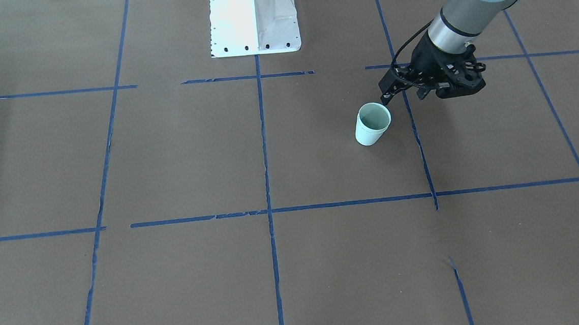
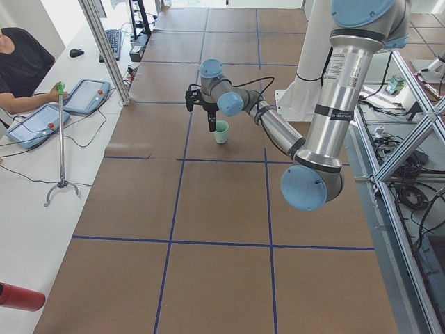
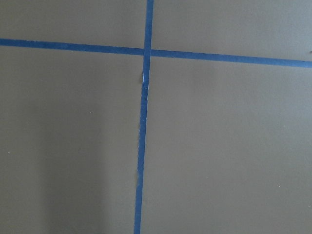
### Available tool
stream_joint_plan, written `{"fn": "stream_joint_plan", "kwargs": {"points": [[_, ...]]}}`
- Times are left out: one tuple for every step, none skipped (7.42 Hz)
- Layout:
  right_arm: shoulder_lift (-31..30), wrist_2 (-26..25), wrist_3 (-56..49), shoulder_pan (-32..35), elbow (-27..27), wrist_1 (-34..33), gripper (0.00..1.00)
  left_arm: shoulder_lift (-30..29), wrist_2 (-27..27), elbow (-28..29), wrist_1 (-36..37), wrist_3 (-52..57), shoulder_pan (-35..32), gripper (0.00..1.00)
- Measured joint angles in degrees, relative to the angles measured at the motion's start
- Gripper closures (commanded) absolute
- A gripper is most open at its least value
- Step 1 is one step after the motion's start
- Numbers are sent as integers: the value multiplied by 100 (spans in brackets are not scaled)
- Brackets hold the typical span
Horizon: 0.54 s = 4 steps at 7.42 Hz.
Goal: Stack cups
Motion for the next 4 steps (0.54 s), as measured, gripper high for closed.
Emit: {"fn": "stream_joint_plan", "kwargs": {"points": [[0,0,0,0,0,2,0,203,-3,14,6,723,-381,0],[0,0,0,0,0,1,0,424,-34,65,51,1557,-863,0],[0,0,0,0,0,-1,0,601,-106,246,144,2455,-1361,0],[0,0,0,0,0,-2,0,721,-193,582,219,3369,-1852,0]]}}
